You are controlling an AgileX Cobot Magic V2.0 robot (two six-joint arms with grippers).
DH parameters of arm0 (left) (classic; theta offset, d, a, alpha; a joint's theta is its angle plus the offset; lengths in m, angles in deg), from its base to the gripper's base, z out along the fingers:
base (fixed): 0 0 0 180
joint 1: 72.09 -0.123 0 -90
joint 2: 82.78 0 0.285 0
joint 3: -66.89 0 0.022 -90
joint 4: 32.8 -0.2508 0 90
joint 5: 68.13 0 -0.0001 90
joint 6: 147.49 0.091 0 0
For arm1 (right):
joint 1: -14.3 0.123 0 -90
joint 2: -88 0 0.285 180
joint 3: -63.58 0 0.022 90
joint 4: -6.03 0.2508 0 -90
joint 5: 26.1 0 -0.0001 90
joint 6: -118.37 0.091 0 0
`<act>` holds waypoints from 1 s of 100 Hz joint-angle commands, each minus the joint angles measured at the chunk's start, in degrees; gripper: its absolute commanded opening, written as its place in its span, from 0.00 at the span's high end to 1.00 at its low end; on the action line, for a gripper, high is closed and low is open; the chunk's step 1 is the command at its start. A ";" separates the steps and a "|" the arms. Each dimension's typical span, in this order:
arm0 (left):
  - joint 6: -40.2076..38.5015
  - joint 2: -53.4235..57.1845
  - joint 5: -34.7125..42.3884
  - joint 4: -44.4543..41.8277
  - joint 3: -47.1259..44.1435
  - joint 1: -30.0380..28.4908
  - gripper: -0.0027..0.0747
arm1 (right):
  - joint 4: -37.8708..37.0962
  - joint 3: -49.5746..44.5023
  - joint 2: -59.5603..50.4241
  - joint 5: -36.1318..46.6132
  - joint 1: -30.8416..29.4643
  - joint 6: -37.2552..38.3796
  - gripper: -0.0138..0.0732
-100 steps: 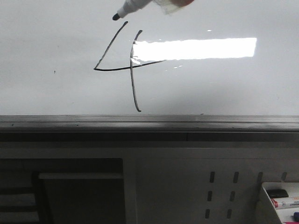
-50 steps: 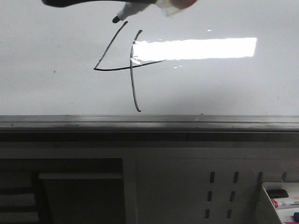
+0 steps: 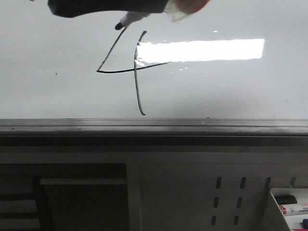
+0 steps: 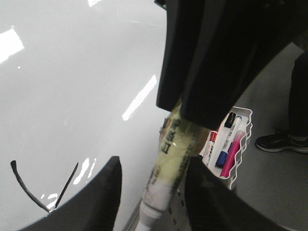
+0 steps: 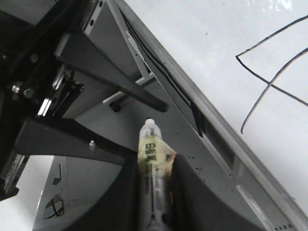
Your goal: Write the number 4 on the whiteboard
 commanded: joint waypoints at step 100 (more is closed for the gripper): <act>-0.35 0.81 1.34 -0.43 2.05 0.46 0.65 | 2.38 1.95 1.15 -1.20 0.26 -4.46 0.89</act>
